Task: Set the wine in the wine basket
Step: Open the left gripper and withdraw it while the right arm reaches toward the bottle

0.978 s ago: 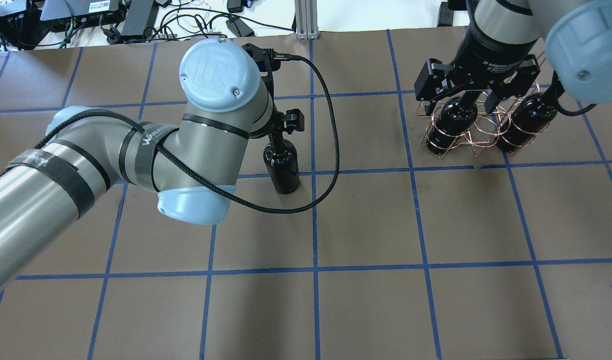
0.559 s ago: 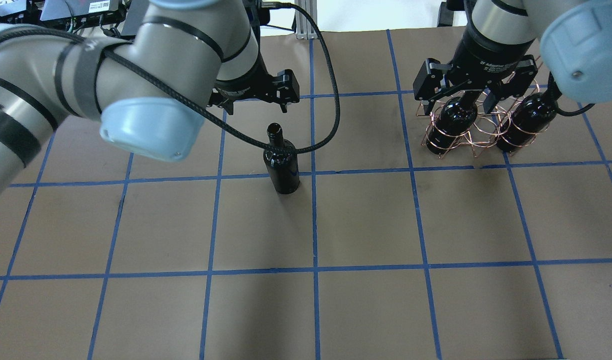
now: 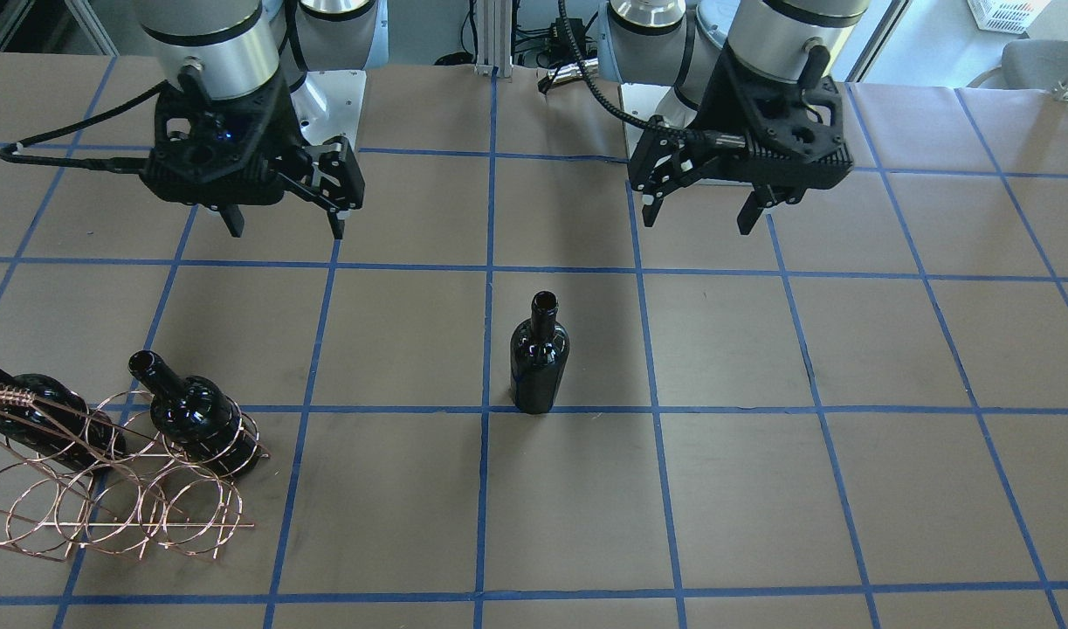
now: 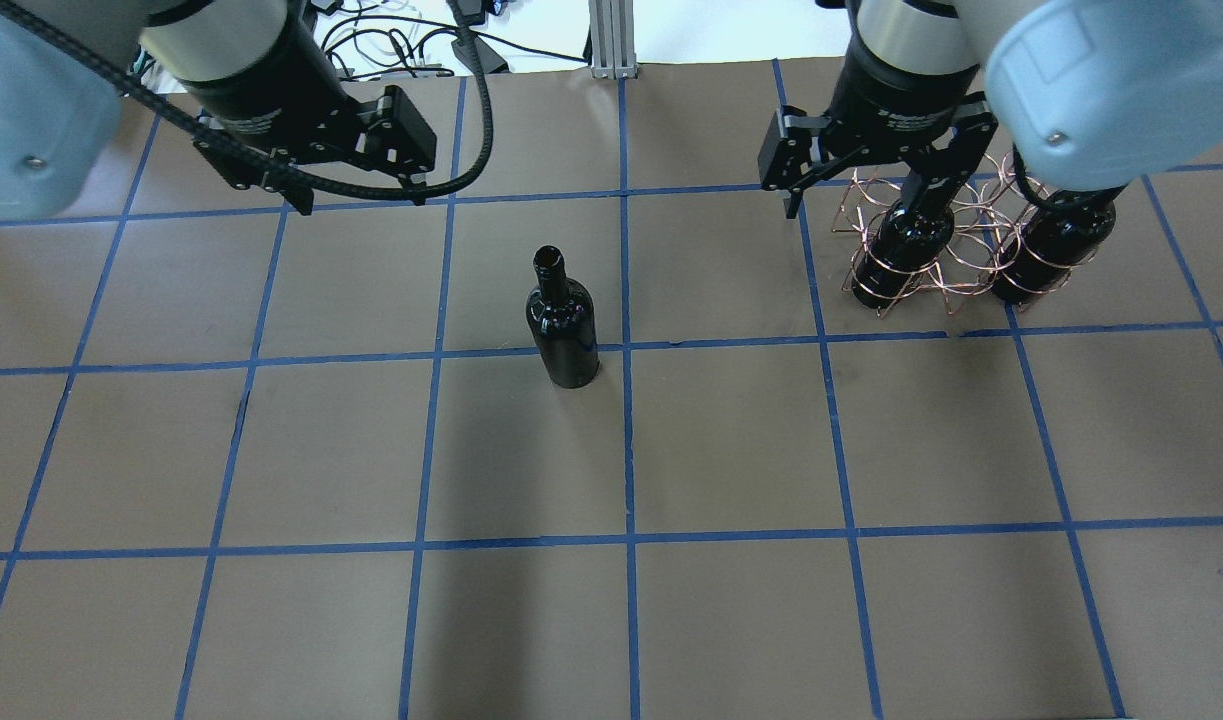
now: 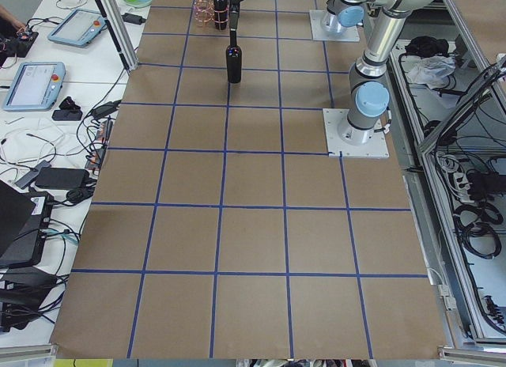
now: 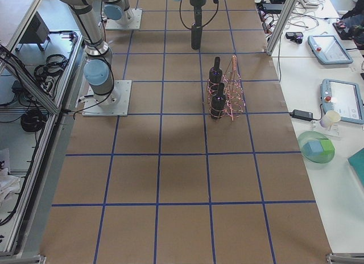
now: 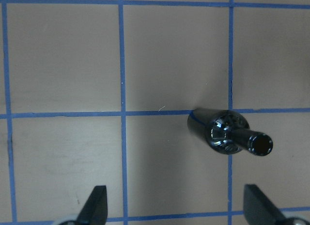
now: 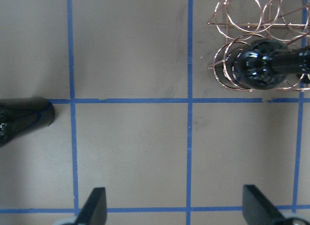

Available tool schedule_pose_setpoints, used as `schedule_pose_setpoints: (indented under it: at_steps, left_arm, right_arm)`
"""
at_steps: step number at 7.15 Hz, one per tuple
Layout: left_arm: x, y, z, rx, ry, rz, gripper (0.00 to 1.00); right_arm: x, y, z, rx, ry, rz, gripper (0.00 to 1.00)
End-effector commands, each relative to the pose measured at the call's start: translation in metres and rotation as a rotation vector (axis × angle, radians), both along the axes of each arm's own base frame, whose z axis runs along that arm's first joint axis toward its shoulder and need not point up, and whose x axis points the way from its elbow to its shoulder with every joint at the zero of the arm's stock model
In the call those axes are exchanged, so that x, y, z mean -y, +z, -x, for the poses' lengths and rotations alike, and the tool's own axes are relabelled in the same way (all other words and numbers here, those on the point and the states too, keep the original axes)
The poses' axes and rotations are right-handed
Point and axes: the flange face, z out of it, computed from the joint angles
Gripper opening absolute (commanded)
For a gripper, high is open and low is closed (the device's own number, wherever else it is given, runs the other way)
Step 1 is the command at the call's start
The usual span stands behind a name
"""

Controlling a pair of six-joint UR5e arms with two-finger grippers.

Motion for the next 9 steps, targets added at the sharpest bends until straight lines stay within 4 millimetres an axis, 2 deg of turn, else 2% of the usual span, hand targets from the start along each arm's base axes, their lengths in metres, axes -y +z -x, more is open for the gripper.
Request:
schedule_pose_setpoints:
  at_steps: [1,2,3,4,6,7,8,9]
  left_arm:
    - [-0.013,0.015,-0.042,0.013,-0.012,-0.026,1.0]
    - [-0.026,0.019,-0.045,0.016,-0.012,-0.062,1.0]
    - [-0.04,0.026,-0.046,0.039,-0.015,-0.075,1.0]
    - [-0.041,0.023,-0.051,0.093,-0.013,-0.089,1.0]
    - [-0.035,0.011,-0.055,0.131,0.004,-0.114,1.0]
    - [-0.036,0.013,-0.054,0.129,0.002,-0.111,1.0]
    - [-0.044,0.028,-0.056,0.134,-0.006,-0.078,1.0]
    - [-0.046,0.028,-0.058,0.131,-0.005,-0.076,1.0]
  right_arm:
    - [0.008,-0.014,-0.083,0.0,0.023,-0.009,1.0]
    - [0.01,-0.024,-0.114,0.007,0.015,-0.004,1.0]
    - [0.009,-0.033,-0.132,0.004,0.036,-0.014,1.0]
    - [0.009,-0.038,-0.14,0.015,0.026,-0.018,1.0]
    - [0.007,-0.057,-0.172,0.026,0.034,-0.005,1.0]
    - [0.008,-0.07,-0.186,0.027,0.013,-0.011,1.0]
    - [0.011,-0.083,-0.196,0.03,0.023,-0.008,1.0]
    - [0.015,-0.09,-0.206,0.092,0.006,-0.013,1.0]
